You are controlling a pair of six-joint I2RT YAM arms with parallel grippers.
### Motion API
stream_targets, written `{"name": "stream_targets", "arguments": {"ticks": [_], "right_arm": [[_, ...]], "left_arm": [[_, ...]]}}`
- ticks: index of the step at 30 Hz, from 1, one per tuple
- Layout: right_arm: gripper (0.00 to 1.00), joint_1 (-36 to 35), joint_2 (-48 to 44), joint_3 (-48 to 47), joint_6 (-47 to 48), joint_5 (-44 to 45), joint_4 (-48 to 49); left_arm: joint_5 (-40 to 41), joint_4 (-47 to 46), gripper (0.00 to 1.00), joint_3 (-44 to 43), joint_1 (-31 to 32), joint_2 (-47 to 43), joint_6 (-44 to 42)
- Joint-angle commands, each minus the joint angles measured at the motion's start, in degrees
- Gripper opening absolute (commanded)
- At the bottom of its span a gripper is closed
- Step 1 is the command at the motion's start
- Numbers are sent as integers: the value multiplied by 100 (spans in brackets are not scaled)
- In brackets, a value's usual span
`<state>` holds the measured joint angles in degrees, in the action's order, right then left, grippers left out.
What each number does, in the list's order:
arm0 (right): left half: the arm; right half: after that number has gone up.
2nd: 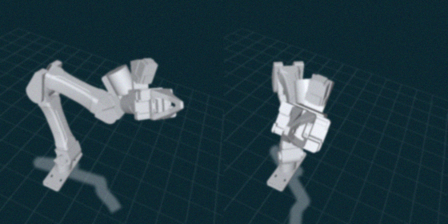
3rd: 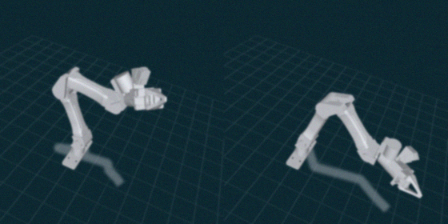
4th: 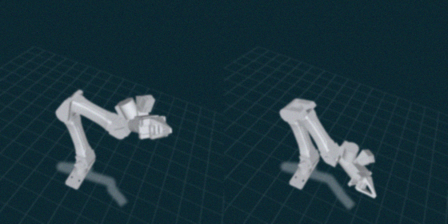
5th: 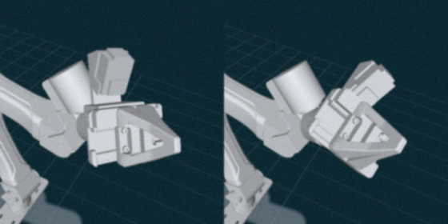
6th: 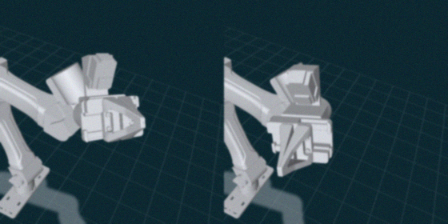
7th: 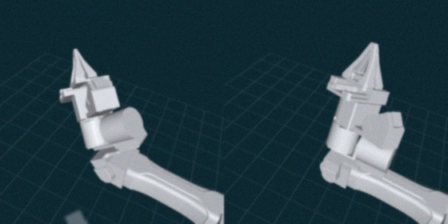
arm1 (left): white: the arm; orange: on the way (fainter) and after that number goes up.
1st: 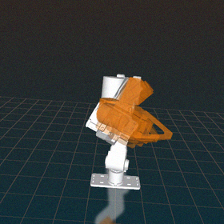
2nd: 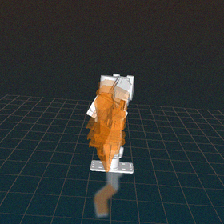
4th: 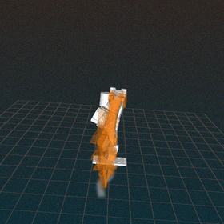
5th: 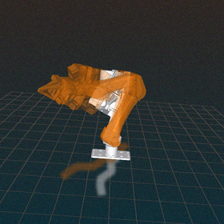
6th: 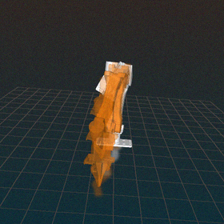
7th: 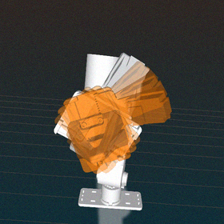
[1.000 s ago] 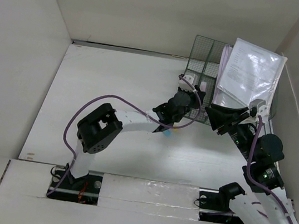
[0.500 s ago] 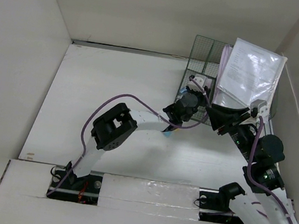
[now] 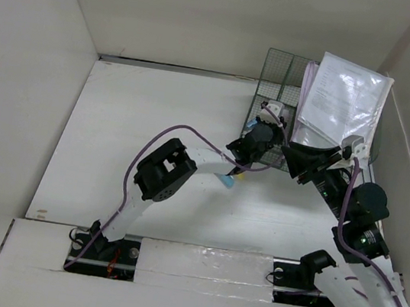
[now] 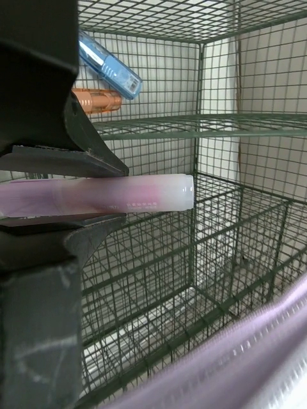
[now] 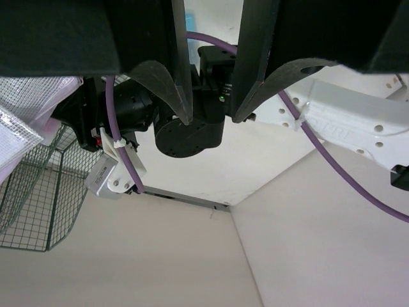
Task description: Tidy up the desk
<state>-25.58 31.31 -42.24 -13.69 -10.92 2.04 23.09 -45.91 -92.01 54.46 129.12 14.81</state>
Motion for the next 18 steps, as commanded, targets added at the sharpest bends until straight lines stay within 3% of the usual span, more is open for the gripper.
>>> {"name": "stream_targets", "arguments": {"ticks": [1,10,18], "right_arm": [[36,-43,7,5,42,19,253],[36,-43,7,5,51,19,261],[36,-43,42,23,51,28,279]], "left_arm": [[-121,-33,12,-326,-5,7,154],[-182,231,18,-652,-5,307,233],[-165,144,23,-380,-5,158,330]]}}
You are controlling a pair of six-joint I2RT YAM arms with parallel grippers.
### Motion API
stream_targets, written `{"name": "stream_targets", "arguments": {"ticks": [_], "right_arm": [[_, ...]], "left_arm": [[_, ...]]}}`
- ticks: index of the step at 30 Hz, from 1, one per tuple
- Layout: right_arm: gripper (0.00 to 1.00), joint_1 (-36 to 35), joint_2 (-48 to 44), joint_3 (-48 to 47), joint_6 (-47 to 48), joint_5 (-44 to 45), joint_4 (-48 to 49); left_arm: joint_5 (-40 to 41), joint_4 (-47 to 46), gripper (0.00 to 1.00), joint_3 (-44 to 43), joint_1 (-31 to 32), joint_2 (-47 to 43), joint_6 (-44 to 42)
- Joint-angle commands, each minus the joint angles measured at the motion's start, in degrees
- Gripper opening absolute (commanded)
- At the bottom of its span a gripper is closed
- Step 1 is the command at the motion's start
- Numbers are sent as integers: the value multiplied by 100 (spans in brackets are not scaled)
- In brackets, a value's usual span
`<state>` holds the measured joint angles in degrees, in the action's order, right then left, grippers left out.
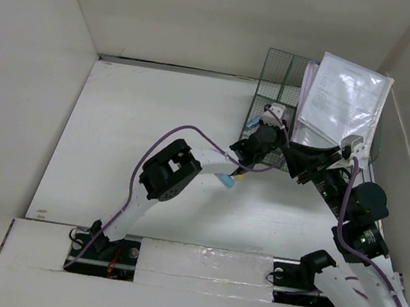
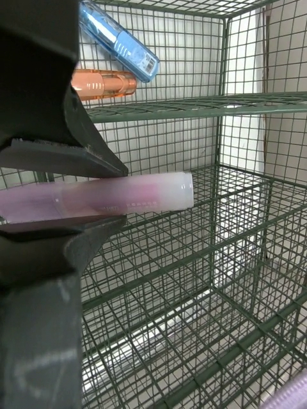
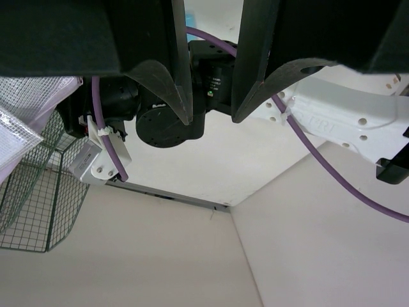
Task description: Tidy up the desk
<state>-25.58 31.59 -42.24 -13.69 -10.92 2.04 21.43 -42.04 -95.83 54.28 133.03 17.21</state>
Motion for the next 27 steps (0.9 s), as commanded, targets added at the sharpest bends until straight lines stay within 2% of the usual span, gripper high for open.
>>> {"name": "stream_targets", "arguments": {"ticks": [1,5,9,21,22,25,26,27], "right_arm": [[36,-43,13,23,42,20,288],[36,-43,49,31,42,2,305],[36,-43,75,23,42,11,314],[36,-43,75,23,42,-16,314],[36,-43,66,23,42,-7,314],[36,-43,31,23,42,-7,305],[36,-43,31,23,42,-7,305],[36,-43,22,23,42,2,305]], "left_arm": [[-7,-269,25,47,12,-286,89],[-7,-357,41,266,12,-480,81],[37,-270,49,311,12,-655,63],[326,-437,51,979,12,-1666,-69],[353,-419,49,1013,12,-1719,-60],[222,-261,37,1049,12,-1746,1],[143,-156,22,1032,12,-1746,36],[55,36,16,1031,12,-1746,167]]}}
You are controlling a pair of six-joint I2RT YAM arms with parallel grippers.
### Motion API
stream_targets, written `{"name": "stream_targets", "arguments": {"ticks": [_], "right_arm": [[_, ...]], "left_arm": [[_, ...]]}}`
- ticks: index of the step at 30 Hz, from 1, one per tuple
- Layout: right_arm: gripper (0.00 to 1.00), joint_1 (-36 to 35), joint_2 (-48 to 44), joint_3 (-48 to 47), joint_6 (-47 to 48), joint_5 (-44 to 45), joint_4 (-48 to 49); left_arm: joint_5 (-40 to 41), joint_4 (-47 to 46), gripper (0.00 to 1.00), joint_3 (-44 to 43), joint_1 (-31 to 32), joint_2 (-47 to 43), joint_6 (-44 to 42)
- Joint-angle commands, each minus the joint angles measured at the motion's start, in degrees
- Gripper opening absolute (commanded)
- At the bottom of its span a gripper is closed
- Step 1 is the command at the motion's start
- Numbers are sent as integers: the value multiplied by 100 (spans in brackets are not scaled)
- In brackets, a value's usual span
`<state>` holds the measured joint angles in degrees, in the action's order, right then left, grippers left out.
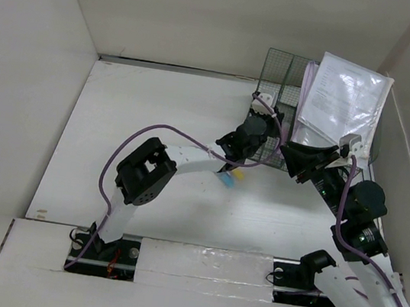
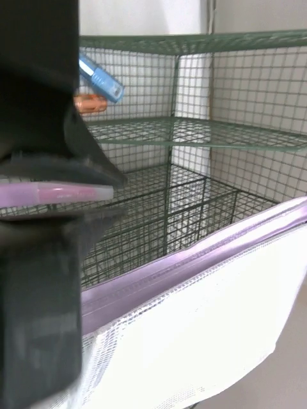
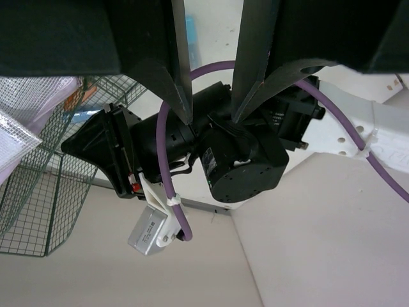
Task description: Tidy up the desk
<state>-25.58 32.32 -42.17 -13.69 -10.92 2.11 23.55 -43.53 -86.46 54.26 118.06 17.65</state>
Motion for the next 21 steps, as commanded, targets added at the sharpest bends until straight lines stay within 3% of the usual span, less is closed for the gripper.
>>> {"name": "stream_targets", "arguments": {"ticks": [1,3,11,21], "right_arm": [[36,-43,-50,16,42,2,299],[36,-43,-67,16,42,-7,290],[36,-43,-94,7,42,-16,273],[36,-43,-76,7,42,2,272]], "left_arm": [[-280,291,12,129,14,-266,212],[-438,397,0,278,14,-284,370],[-1597,1134,0,-115,14,49,608],[-1924,1681,0,-636,14,533,573]]}}
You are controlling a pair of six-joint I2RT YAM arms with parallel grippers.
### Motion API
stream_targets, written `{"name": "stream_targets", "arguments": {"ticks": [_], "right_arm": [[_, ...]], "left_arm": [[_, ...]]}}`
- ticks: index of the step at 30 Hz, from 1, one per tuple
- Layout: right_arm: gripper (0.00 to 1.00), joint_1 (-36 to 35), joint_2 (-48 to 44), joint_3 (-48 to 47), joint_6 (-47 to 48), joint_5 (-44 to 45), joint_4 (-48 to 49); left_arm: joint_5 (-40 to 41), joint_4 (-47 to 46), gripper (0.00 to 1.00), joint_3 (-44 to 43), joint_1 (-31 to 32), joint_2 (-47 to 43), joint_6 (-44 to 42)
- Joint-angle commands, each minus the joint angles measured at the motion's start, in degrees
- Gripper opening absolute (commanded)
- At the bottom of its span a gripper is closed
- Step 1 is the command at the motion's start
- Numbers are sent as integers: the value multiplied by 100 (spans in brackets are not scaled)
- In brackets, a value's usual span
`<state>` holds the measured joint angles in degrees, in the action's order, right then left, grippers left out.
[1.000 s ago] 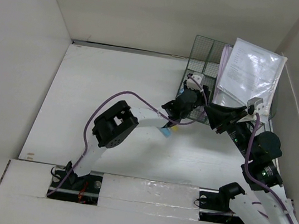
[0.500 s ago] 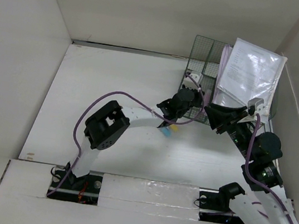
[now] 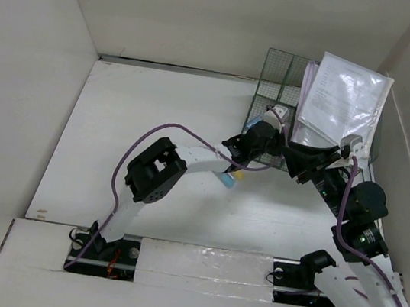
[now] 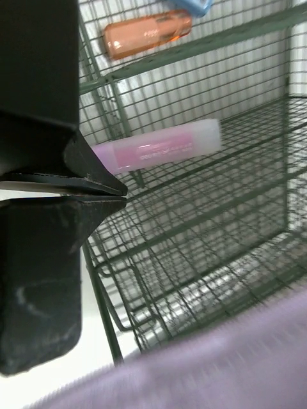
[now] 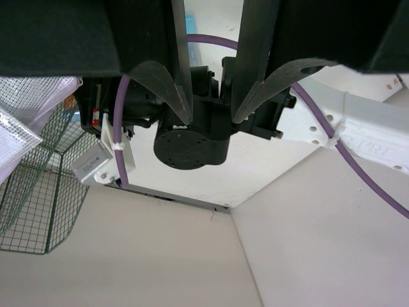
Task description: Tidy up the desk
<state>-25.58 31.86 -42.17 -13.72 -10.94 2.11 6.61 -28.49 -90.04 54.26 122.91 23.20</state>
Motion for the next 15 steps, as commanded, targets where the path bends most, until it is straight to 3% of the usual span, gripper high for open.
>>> {"name": "stream_targets", "arguments": {"ticks": [1,15], "right_arm": [[36,-43,-30,16,44,4,272],[36,-43,22,16,36,-13,290]], "left_arm": [[-239,229,0,-347,14,66,0],[-266,828,0,-559,14,321,-88]]}}
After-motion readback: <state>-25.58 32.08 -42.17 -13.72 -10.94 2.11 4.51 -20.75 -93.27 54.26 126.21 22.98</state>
